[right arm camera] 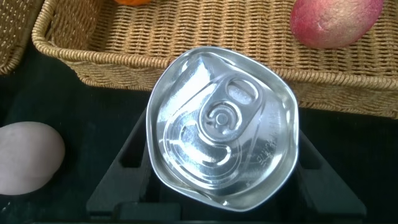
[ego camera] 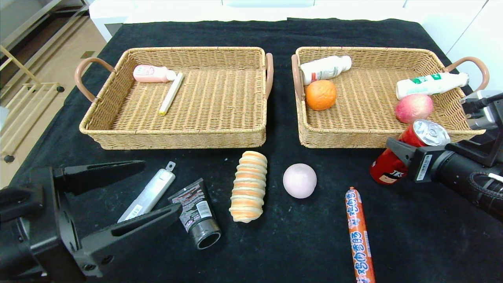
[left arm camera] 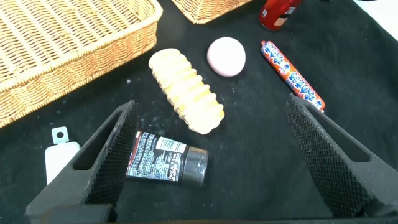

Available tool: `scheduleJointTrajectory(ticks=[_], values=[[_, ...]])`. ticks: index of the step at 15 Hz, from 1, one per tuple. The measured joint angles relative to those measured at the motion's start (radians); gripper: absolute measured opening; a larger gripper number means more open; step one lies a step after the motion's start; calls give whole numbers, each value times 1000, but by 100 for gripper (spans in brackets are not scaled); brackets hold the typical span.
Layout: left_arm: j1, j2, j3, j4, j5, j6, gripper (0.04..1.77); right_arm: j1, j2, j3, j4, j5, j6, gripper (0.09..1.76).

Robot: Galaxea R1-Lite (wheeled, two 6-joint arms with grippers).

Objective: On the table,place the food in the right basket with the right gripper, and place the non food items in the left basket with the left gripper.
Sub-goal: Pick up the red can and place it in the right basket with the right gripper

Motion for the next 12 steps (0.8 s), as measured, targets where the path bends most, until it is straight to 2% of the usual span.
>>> scheduleJointTrajectory(ticks=[10,12], values=[[0,-7,3,1,0,22,172,0,-7,10,6,6,-2,102],[0,-11,3,13,-1,24,172,0,-27,5,48,6,-15,102]])
